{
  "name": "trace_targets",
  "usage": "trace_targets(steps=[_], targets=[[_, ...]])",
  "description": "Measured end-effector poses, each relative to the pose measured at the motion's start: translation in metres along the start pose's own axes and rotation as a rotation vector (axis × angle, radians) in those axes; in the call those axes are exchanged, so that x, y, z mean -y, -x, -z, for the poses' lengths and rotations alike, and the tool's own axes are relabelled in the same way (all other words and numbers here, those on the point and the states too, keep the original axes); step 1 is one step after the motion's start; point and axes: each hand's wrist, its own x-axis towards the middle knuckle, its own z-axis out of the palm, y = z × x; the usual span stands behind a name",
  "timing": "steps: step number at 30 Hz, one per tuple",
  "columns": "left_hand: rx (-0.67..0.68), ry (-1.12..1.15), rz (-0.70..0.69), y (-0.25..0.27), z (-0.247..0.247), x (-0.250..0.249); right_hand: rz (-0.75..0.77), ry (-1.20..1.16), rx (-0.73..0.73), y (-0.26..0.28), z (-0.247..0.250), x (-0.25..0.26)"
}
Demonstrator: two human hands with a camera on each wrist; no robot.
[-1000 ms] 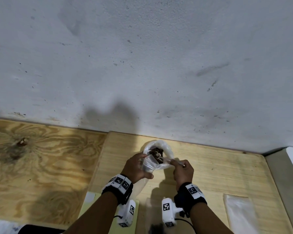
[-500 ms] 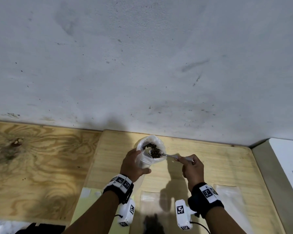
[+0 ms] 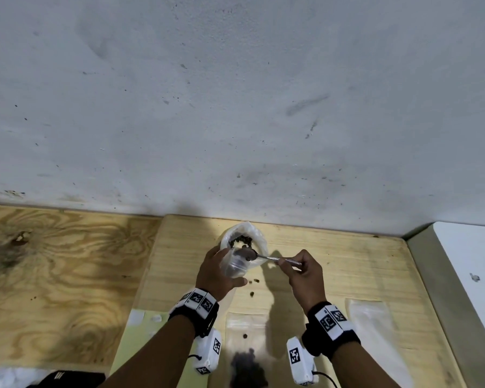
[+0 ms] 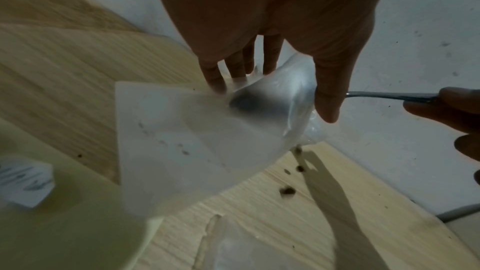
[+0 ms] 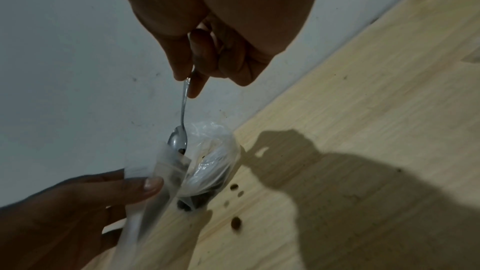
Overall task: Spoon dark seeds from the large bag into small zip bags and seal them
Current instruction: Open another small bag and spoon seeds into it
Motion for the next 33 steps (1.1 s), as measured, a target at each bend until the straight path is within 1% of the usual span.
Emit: trace_targets(steps=[3, 6, 8, 10, 12, 13, 17, 19, 24, 29, 33], targets=[[0.000, 0.063, 0.007, -0.002, 0.000, 0.001, 0.076, 0.101, 0.042, 0.001, -0.008, 0.009], [0.004, 0.110, 0.030, -0.005, 0.001, 0.003, 0.078, 0.112, 0.044, -0.002, -0.014, 0.017], [0.023, 0.134, 0.053, -0.007, 0.002, 0.005, 0.066, 0.051, -0.023, -0.007, -0.012, 0.018], [0.049, 0.155, 0.071, -0.010, 0.004, 0.008, 0.058, 0.000, -0.132, -0.014, -0.007, 0.017], [0.084, 0.164, 0.086, -0.013, 0.006, 0.008, 0.044, 0.006, -0.206, -0.017, -0.003, 0.017], [0.101, 0.167, 0.094, -0.016, 0.008, 0.009, 0.041, 0.036, -0.220, -0.018, -0.004, 0.017], [0.134, 0.167, 0.095, -0.024, 0.012, 0.010, 0.083, 0.212, -0.169, -0.024, -0.017, 0.010], [0.144, 0.160, 0.082, -0.027, 0.015, 0.011, 0.064, 0.251, -0.150, -0.031, -0.025, -0.001], [0.161, 0.133, 0.026, -0.031, 0.019, 0.012, 0.006, 0.241, -0.155, -0.039, -0.046, -0.010], [0.204, 0.083, -0.032, -0.035, 0.021, 0.011, -0.093, 0.190, -0.101, -0.041, -0.062, -0.015], [0.199, 0.132, -0.033, -0.039, 0.022, 0.012, -0.130, 0.190, -0.079, -0.041, -0.070, -0.015]])
